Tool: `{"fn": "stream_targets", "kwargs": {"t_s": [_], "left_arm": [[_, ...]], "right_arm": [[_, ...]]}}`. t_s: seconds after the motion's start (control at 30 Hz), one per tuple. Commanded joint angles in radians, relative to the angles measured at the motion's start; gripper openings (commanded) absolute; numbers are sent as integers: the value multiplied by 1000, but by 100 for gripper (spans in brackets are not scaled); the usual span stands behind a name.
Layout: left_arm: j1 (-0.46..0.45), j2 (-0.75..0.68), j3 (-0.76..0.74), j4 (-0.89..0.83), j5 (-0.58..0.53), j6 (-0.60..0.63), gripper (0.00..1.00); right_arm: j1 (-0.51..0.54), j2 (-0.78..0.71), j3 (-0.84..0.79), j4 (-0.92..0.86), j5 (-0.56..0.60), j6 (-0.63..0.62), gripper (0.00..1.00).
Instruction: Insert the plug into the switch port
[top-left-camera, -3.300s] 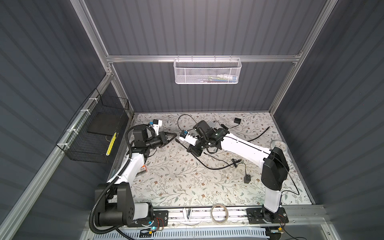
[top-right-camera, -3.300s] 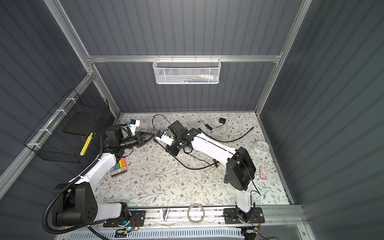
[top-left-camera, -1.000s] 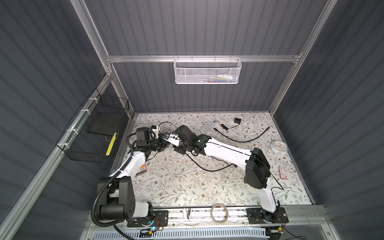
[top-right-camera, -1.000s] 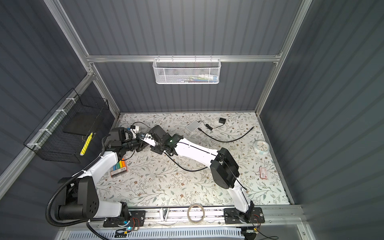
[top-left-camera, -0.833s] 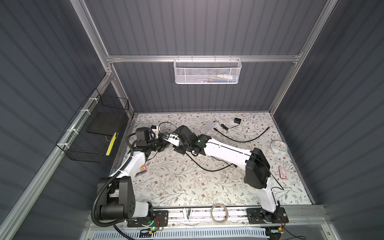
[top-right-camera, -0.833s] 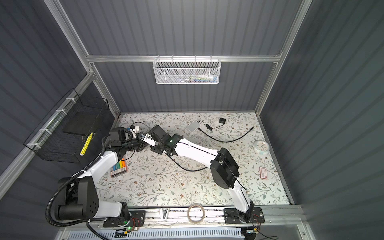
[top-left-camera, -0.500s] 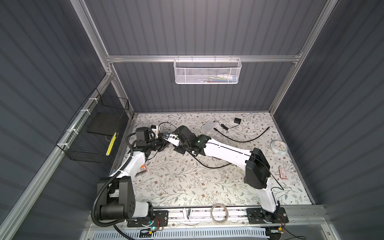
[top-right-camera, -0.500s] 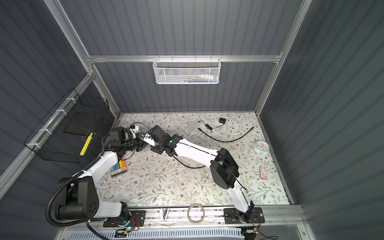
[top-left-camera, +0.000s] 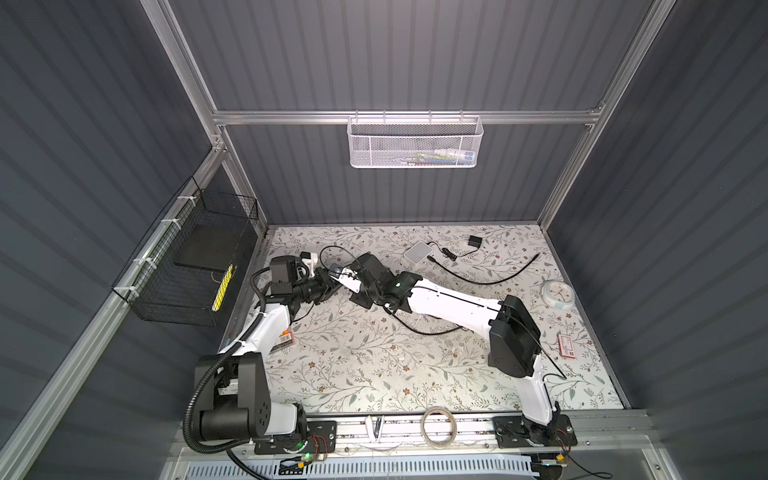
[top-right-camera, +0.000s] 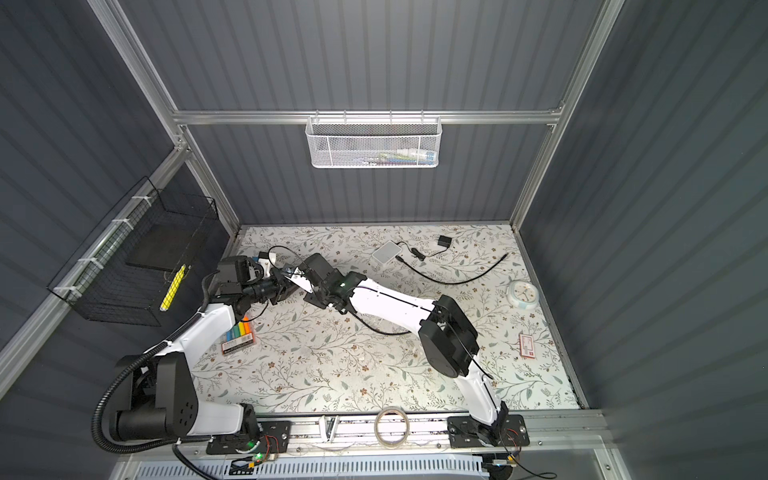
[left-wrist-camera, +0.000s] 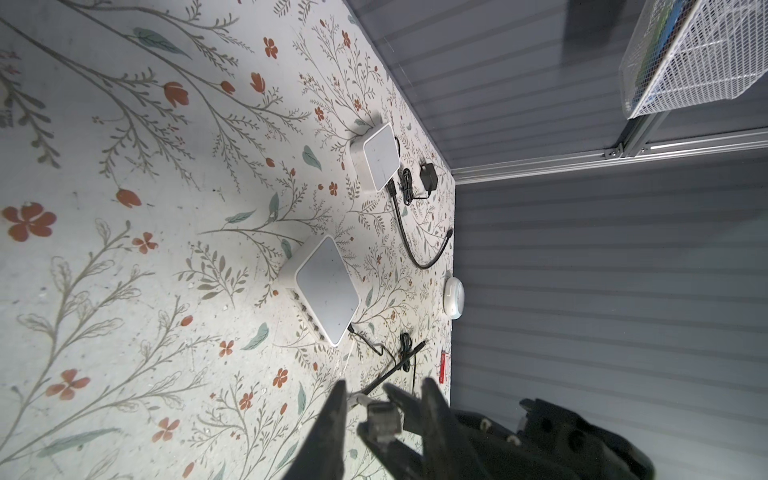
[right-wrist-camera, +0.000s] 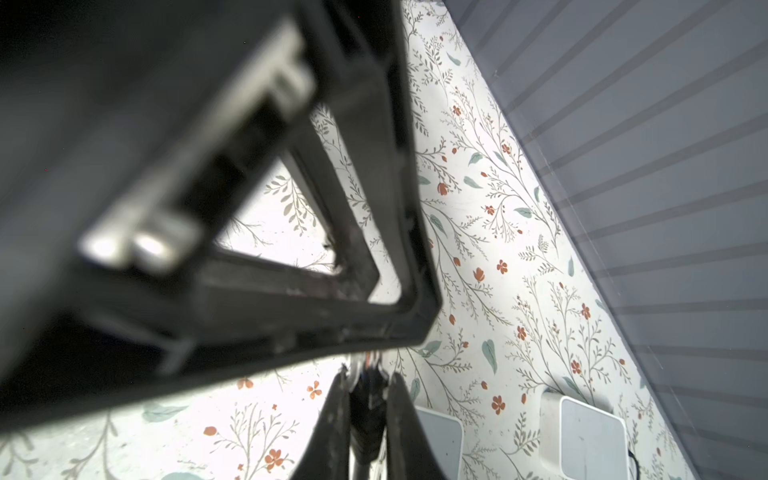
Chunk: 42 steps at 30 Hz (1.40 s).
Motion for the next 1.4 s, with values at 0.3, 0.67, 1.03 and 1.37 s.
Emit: {"fn": "stream_targets", "kwargs": {"t_s": [0.3,0.67,1.03,1.37], "left_arm": [[37,-45,9,-21,60,173,36],[32,-65,32,-47,214,262,30],[30,-105,20,26,323,228,29],[1,-90,27,-14,344,250,30]], "right_arm": [[-81,-117,-51,-87,-256,153,0],[-143,-156,-55,-152,-569,212,0],[-152,-154,-51,-158,-675,226,0],[-163,-170,-66,-145,-732,230,0]]}}
